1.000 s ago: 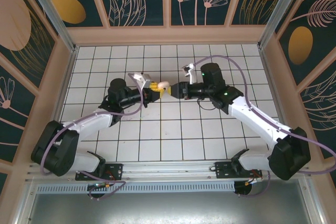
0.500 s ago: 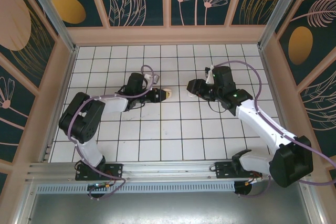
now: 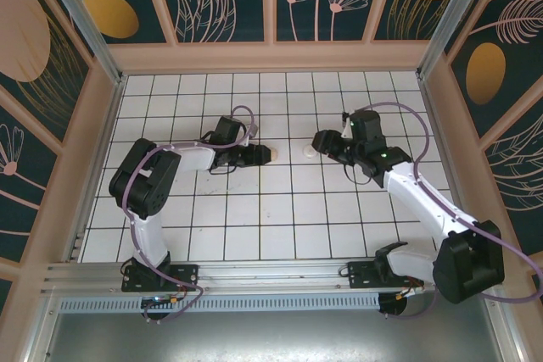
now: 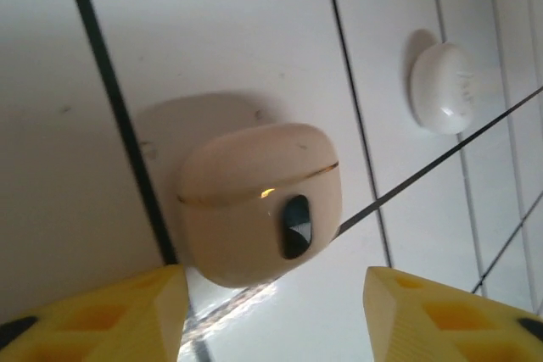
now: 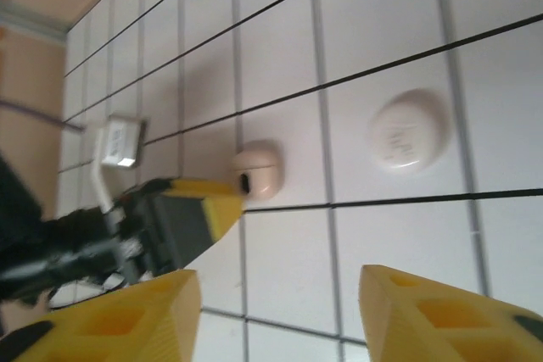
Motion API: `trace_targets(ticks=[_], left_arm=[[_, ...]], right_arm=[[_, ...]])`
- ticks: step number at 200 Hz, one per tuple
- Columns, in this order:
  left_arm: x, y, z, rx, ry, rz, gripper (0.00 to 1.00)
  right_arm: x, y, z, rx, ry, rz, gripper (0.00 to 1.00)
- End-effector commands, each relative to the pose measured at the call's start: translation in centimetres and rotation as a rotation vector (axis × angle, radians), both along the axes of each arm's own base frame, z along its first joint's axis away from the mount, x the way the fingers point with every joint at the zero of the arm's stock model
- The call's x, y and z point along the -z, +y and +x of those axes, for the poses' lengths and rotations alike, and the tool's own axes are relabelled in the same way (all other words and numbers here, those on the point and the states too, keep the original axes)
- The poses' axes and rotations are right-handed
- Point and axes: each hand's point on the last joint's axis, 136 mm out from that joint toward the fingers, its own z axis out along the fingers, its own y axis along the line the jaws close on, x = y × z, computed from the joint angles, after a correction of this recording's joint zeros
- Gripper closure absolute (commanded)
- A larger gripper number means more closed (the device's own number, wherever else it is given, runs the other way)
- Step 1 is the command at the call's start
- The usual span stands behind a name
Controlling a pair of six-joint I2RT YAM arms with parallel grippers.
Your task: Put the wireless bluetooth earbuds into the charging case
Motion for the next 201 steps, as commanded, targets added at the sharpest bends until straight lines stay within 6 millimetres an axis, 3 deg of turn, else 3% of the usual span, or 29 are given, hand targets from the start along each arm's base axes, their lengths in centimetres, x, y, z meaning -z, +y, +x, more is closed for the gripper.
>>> trace_targets(ticks=[1,2,4,16,18,20,21,25,32,35,41,58,82,101,116,138,165,201], left_arm=[[-0.4,2.9,1.4,-0.088,-0.029,0.103,0.16],[-0.4,3.1,1.5,-0.093,-0.032,0.106,0.09],[-0.6,3.3,1.6,-0.1,-0.038,0.113,0.03],[-1.9,5.3,2.5,-0.154,-0.085,0.145,0.01],[-2.1,5.6,2.5,-0.161,-0.089,0.148,0.01],[-2.4,5.9,2.7,-0.171,-0.099,0.151,0.01],[-2.5,6.2,2.8,-0.178,-0.102,0.153,0.01],[-3.1,6.9,3.1,-0.199,-0.124,0.161,0.01],[-4.2,8.4,3.7,-0.241,-0.162,0.179,0.01],[-5.8,9.0,4.1,-0.262,-0.2,0.177,0.01],[-6.2,10.5,4.0,-0.299,-0.221,0.202,0.01],[-9.6,14.9,4.7,-0.431,-0.345,0.284,0.01],[-13.5,21.3,4.3,-0.65,-0.513,0.467,0.01],[-15.0,26.0,2.7,-0.846,-0.607,0.578,0.01],[-15.1,29.0,1.4,-0.956,-0.647,0.641,0.01],[-14.7,31.6,-0.1,-1.046,-0.694,0.696,0.01],[-14.2,32.9,-1.7,-1.128,-0.795,0.677,0.01],[-12.8,32.5,-1.9,-1.111,-0.873,0.641,0.01]], right_arm=[[0.1,-4.8,1.5,0.115,-0.106,-0.127,0.41],[0.2,-4.9,1.5,0.12,-0.109,-0.13,0.41],[0.3,-5.5,1.7,0.134,-0.115,-0.14,0.41],[0.6,-8.3,2.5,0.207,-0.152,-0.187,0.39],[0.7,-8.9,2.5,0.222,-0.154,-0.194,0.33],[0.8,-9.4,2.7,0.235,-0.159,-0.2,0.12],[0.7,-9.6,2.7,0.239,-0.164,-0.201,0.06],[0.7,-10.5,3.0,0.262,-0.177,-0.211,0.01],[1.0,-12.0,3.3,0.296,-0.195,-0.23,0.01],[1.1,-12.6,3.4,0.31,-0.204,-0.239,0.01],[1.4,-13.9,3.7,0.338,-0.219,-0.257,0.01],[2.0,-16.7,4.0,0.399,-0.272,-0.322,0.01],[2.6,-19.7,4.2,0.468,-0.338,-0.436,0.01],[3.2,-21.0,4.2,0.49,-0.382,-0.486,0.01],[3.9,-21.7,4.2,0.497,-0.401,-0.509,0.01],[4.6,-22.2,4.1,0.506,-0.451,-0.504,0.01],[5.5,-22.0,4.3,0.506,-0.519,-0.477,0.01],[4.3,-20.7,5.8,0.426,-0.628,-0.469,0.01]])
